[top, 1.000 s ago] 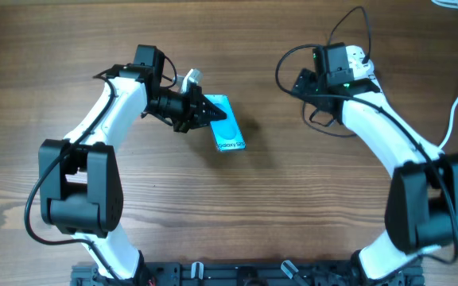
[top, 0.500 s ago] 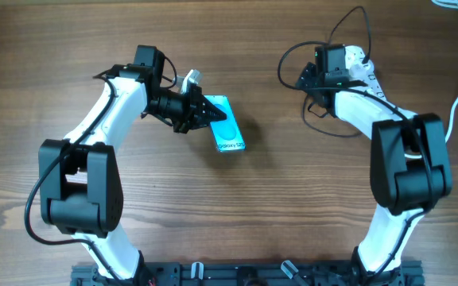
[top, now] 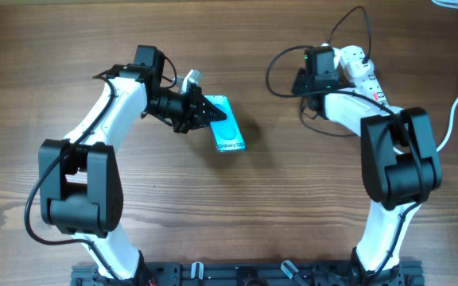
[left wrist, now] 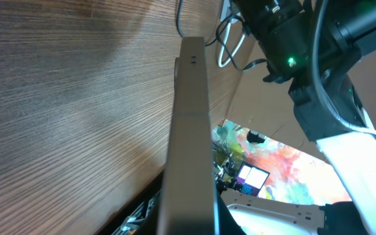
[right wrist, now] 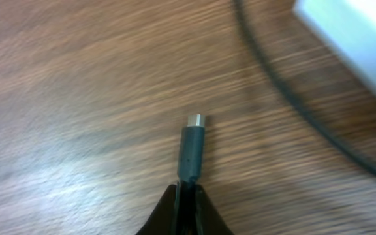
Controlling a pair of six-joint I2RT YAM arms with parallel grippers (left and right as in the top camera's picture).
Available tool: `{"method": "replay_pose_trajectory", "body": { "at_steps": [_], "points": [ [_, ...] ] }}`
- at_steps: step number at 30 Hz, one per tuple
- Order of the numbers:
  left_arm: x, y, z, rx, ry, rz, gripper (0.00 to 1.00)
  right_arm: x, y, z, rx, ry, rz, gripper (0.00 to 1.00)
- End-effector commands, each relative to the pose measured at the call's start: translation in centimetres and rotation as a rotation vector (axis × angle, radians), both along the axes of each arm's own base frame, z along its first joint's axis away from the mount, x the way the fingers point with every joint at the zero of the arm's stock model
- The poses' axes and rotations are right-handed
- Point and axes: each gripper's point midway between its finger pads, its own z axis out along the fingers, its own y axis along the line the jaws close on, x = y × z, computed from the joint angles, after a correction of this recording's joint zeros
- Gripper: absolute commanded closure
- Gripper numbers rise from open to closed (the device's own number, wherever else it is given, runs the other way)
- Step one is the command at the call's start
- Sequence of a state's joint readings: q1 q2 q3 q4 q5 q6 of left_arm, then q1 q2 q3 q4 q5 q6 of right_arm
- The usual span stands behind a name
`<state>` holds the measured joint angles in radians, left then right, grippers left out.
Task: Plug charger to phone and switch on socket
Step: 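Grasp the black USB-C cable plug with the right gripper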
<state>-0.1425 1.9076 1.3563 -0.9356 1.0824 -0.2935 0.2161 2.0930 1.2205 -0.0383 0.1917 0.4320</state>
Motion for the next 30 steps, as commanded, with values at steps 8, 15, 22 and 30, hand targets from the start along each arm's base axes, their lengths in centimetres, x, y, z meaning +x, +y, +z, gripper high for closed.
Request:
{"method": "replay_pose_trajectory", "body": {
  "at_steps": [8,15,22,30],
  "points": [
    [0.0,-0.2,0.8,-0.042,0.007,0.002,0.96,-7.7,4.2,1.9,0.113,0.285,0.215,0.96],
    [0.0,-0.2,0.8,-0.042,0.007,0.002,0.96,-11.4,3.9,0.5,0.122,0.435,0.221,0.82],
    [0.0,-0.2,0.8,-0.042,0.007,0.002,0.96,-10.6,3.3,0.6,0.081,0.401,0.199,0.56],
    [0.0,-0.2,0.8,-0.042,0.008,0.002,0.96,-12.1,3.5,-0.8,0.104,0.445,0.208,0.56]
  ]
}}
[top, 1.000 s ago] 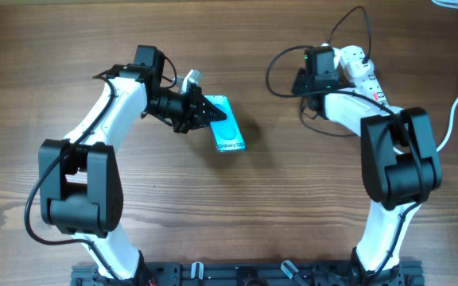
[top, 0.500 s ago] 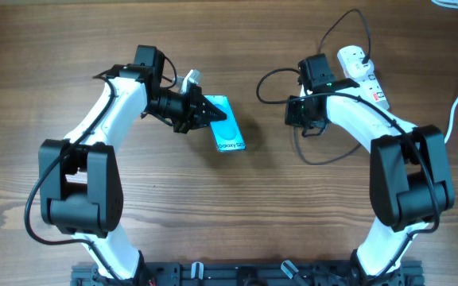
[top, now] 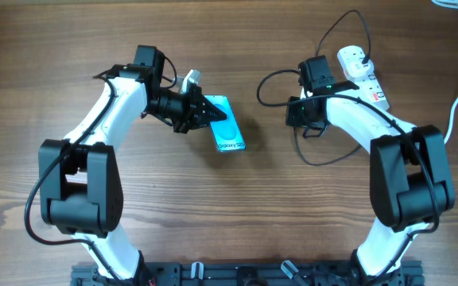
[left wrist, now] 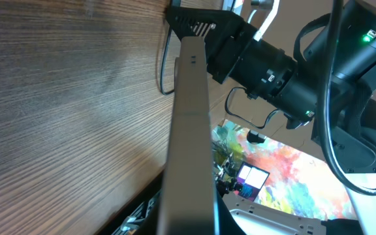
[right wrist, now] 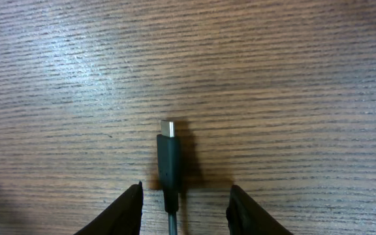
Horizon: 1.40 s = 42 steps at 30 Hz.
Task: Plug charger to phone and switch on socket
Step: 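Grasp the black USB-C cable plug with the right gripper, then carry the cable plug toward the phone's bottom port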
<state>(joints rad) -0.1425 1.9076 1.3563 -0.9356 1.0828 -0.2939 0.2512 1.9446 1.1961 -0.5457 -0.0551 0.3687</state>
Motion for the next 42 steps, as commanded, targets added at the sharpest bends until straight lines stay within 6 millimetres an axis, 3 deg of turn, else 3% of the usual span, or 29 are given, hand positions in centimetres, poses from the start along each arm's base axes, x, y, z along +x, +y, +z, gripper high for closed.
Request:
{"method": "replay_pose_trajectory", "body": {
  "at_steps": [1,7,12,15,20,25,33,36,39,42],
  "points": [
    [0.0,-0.2,0.8,-0.042,0.007,0.002,0.96,-0.9,0.2,-0.8,0.007,0.023,0.008,0.57],
    [0.0,-0.2,0.8,-0.042,0.007,0.002,0.96,-0.7,1.4,-0.7,0.004,-0.001,0.042,0.57],
    [0.0,-0.2,0.8,-0.042,0.007,0.002,0.96,-1.3,0.9,-1.9,-0.112,0.007,0.052,0.58],
    [0.0,-0.2,0.8,-0.042,0.007,0.002,0.96,-1.8,0.7,-3.2,-0.122,0.046,0.054,0.69],
    [0.0,-0.2,0.8,-0.042,0.007,0.002,0.96,-1.6,1.1,-3.3,-0.101,0.038,0.058,0.72],
    [0.0,-0.2,0.8,-0.042,0.008,0.002,0.96,-1.3,1.2,-4.1,-0.100,0.037,0.057,0.95],
    [0.0,-0.2,0.8,-0.042,0.005,0.001,0.96,-2.0,2.8,-4.3,-0.006,0.074,0.087,0.96],
    [0.2,-0.2,0.8,-0.044,-0.012,0.000,0.96,-2.7,4.6,-3.3,0.125,0.084,0.214,0.96],
    [0.4,-0.3,0.8,-0.046,-0.023,-0.001,0.96,-4.1,7.8,-0.1,0.393,0.097,0.350,0.96],
    [0.5,-0.3,0.8,-0.048,-0.036,-0.001,0.96,-4.9,9.5,2.6,0.557,0.100,0.386,0.96]
  ]
}}
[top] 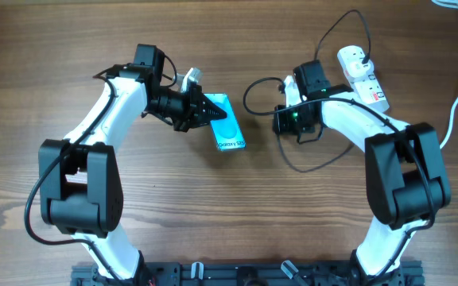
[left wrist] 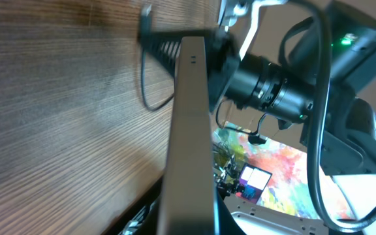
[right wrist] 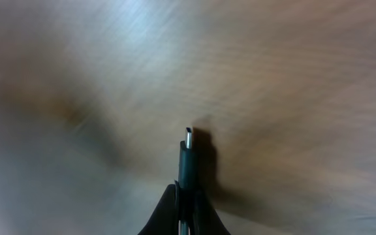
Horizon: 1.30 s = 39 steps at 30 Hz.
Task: Plug charger to phone and switch on socket
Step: 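Carry the cable plug toward the phone's bottom port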
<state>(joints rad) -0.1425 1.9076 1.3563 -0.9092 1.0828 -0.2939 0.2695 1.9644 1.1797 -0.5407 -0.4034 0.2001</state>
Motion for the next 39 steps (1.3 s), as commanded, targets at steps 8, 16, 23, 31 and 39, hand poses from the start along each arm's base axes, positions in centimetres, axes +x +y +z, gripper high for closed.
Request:
{"method": "replay_pose_trajectory", "body": {
  "at_steps": [8,16,23,31,39],
  "points": [
    [2.6,-1.0,2.8,-0.160,-0.195,-0.019,0.96,-6.4,7.2,9.8,0.712,0.111,0.311,0.96],
    [5.3,1.4,3.8,-0.185,-0.317,0.037,0.96,-8.1,8.1,16.0,1.078,0.065,0.415,0.96],
    [6.8,1.9,4.5,-0.192,-0.392,0.056,0.96,-7.4,8.5,16.7,1.112,0.052,0.429,0.96],
    [7.7,1.5,6.9,-0.290,-0.457,0.042,0.96,-6.9,10.7,17.4,1.111,0.071,0.484,0.96],
    [7.2,3.3,9.4,-0.422,-0.499,0.005,0.96,-6.4,11.0,17.7,1.114,0.031,0.513,0.96]
  ]
}}
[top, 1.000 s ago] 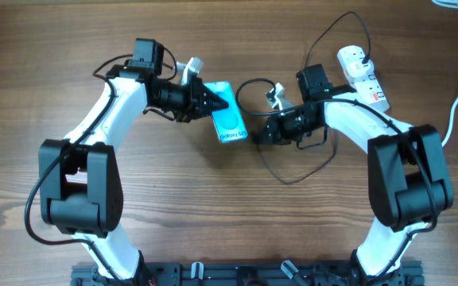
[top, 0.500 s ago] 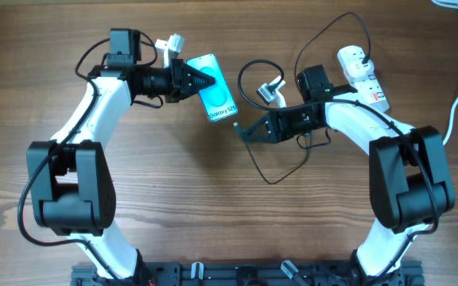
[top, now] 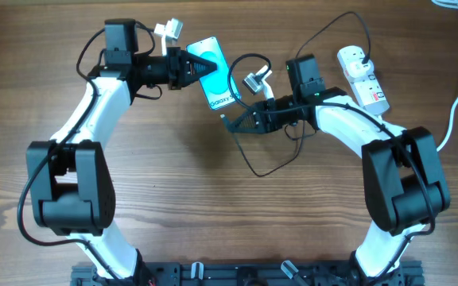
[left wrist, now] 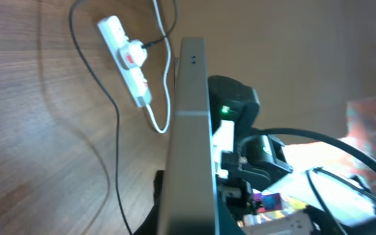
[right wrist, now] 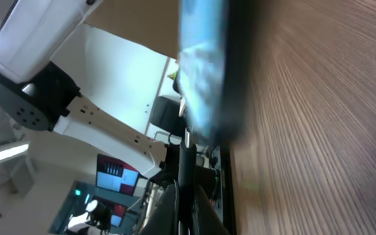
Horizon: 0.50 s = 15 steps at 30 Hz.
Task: Plug charger to phone and switch on socket
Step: 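Carry the cable plug toward the phone's bottom port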
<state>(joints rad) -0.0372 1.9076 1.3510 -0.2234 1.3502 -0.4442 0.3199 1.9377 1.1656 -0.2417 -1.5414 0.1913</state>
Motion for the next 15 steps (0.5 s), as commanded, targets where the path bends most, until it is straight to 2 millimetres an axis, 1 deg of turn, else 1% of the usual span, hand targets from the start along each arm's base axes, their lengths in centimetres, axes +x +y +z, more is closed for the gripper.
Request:
{"method": "replay_pose_trajectory", "body": {
  "at_steps": [1,3,4,6,7,8,9,10,12,15],
  "points": [
    [-1.0,2.1,2.4,-0.121,0.000,-0.062,0.96,-0.4,-0.1,1.4,0.023,0.004,0.015,0.96],
    [-1.3,3.0,3.0,-0.159,0.004,-0.078,0.96,-0.5,-0.3,1.2,0.021,0.012,0.012,0.95],
    [-1.4,3.4,3.0,-0.162,0.025,-0.066,0.96,-0.7,-0.5,1.1,0.012,0.021,0.004,0.95],
    [-1.6,3.8,2.9,-0.164,0.040,-0.055,0.96,-1.7,-1.1,0.2,-0.052,0.029,-0.021,0.95],
    [-2.0,3.7,2.9,-0.163,0.034,-0.056,0.96,-3.0,-1.7,-0.6,-0.125,0.016,-0.025,0.95],
    [-2.6,3.6,2.9,-0.162,0.016,-0.059,0.96,-4.3,-2.1,-0.6,-0.149,-0.006,-0.010,0.95],
    [-3.5,3.5,3.1,-0.158,-0.022,-0.061,0.96,-6.1,-2.7,0.6,-0.122,-0.031,0.017,0.95],
    [-4.1,3.5,3.2,-0.156,-0.047,-0.063,0.96,-6.7,-2.8,1.4,-0.086,-0.055,0.023,0.95],
    [-4.8,3.5,3.2,-0.153,-0.077,-0.065,0.96,-6.7,-2.7,2.8,0.004,-0.128,0.016,0.95],
    [-4.8,3.4,3.2,-0.151,-0.104,-0.068,0.96,-5.9,-1.8,3.0,0.059,-0.215,0.028,0.96]
  ]
}}
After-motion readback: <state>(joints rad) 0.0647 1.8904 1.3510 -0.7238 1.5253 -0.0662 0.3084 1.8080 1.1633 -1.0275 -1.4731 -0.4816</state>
